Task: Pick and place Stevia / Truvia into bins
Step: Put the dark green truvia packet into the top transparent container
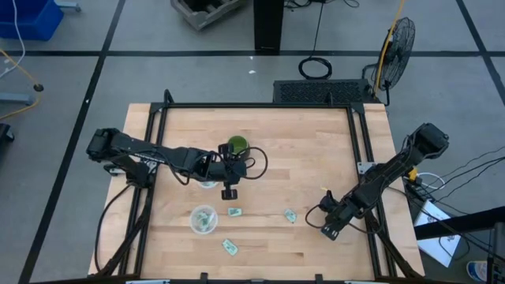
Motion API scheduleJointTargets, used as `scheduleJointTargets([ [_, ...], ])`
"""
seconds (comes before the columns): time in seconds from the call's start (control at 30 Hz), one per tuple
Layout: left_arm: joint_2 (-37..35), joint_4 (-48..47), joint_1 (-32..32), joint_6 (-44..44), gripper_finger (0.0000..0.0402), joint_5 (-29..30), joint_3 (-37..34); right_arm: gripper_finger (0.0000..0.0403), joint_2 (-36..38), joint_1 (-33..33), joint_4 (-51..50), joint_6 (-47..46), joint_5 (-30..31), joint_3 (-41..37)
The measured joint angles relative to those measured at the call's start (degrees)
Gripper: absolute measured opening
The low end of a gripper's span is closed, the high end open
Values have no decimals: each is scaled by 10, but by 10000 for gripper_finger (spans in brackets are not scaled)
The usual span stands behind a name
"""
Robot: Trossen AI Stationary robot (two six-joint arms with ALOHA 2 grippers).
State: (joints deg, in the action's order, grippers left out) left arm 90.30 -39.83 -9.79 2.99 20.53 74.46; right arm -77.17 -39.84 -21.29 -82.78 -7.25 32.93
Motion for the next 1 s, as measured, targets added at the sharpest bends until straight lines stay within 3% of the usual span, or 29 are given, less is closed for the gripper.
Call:
scheduleJointTargets([
  [0.17,0,0,0,0,85,0,0,7,5,2,26,14,8,-1],
  [0.4,0,5,0,0,85,1,0,2,42,18,97,93,121,-1],
  [0.53,0,19,1,7,85,3,0,1,66,43,122,202,236,0],
  [0.63,0,42,7,22,85,0,0,1,71,71,137,300,363,0],
  [0.77,0,58,22,57,85,-29,0,1,61,116,186,529,539,0],
  [0.87,4,71,36,87,85,-40,0,1,42,157,297,686,643,0],
  [0.93,6,73,45,96,85,-40,0,1,25,189,405,763,628,0],
  [1.0,8,86,52,92,85,-40,0,1,7,215,498,814,559,0],
])
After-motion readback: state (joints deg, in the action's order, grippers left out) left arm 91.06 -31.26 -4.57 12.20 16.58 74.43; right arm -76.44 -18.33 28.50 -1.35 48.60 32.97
